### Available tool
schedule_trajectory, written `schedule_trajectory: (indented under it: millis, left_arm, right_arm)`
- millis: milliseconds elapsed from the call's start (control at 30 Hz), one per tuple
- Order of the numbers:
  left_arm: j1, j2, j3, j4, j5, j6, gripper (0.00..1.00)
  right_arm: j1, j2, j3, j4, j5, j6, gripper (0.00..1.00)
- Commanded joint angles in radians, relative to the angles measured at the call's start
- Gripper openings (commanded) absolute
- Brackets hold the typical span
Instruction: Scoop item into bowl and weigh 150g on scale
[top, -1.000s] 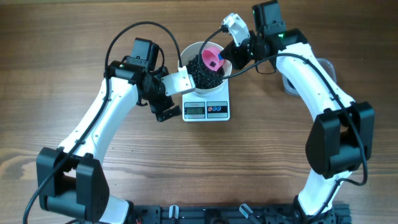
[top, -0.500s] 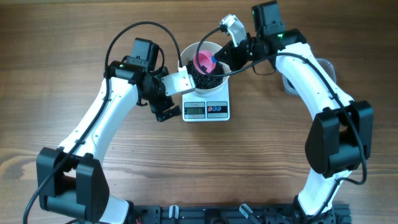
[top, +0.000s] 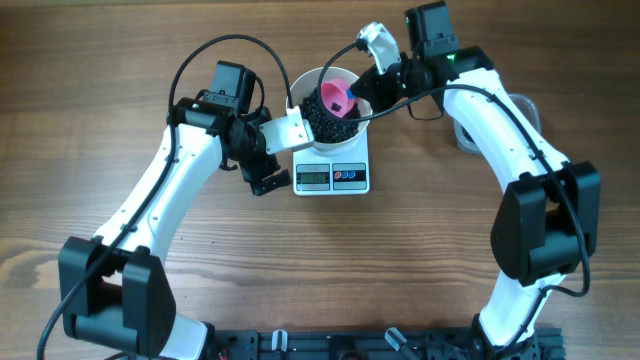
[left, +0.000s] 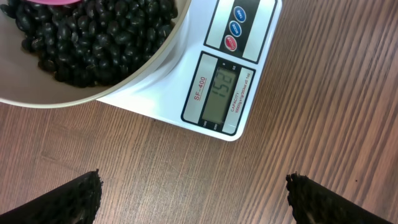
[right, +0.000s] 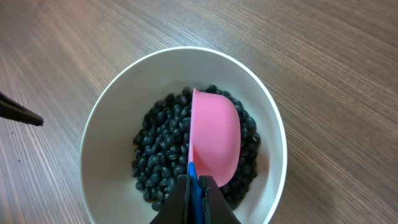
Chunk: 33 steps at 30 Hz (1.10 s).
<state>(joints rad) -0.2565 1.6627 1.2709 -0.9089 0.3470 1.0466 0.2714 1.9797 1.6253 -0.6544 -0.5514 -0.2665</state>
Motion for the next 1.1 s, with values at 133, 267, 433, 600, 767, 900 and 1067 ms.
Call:
schedule_trajectory:
  millis: [133,267,433,600,767,900,1067]
  left_arm:
    - [0.000,0.004,0.005,-0.001,0.023,0.016,1.00]
    - [0.000,0.004,0.005,-0.001,0.023,0.016,1.00]
    - [0.000,0.004,0.005,-0.001,0.023,0.016,1.00]
    - [0.000,0.004,0.005,0.000,0.023,0.016,1.00]
    - [0.000,0.004,0.005,-0.001,0.023,0.016,1.00]
    - [0.000,0.004,0.005,-0.001,0.023,0.016,1.00]
    - [0.000,0.004,0.005,-0.001,0.023,0.016,1.00]
  right_arm:
    - [0.017,0.026,-0.011,-0.056,-0.072,-0.014,0.04]
    - [0.017,0.026,-0.011,-0.048,-0.072,-0.013,0.04]
    - [0.017,0.026,-0.011,-0.016,-0.083,0.019,0.04]
    - [0.015,0.026,-0.011,0.051,-0.083,0.065,0.04]
    - [0.015,0.026,-0.011,0.088,-0.083,0.069,0.04]
    - [-0.002,0.026,-0.011,0.146,-0.089,0.148,0.04]
    - [-0.034,0.026,-0.011,0.164,-0.125,0.165,0.04]
